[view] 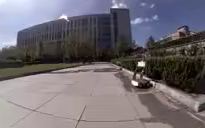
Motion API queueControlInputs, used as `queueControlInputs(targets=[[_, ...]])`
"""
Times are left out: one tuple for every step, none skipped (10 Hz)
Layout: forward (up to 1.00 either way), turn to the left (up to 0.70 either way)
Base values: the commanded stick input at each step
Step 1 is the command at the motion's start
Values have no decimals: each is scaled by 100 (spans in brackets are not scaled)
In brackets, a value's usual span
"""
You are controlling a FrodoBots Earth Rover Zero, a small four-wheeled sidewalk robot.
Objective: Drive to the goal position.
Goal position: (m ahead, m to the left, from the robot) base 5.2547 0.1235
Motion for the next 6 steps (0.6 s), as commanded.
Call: queueControlInputs(targets=[[70, -10], [70, -28], [70, -32], [70, -32], [70, -32], [70, -32]])
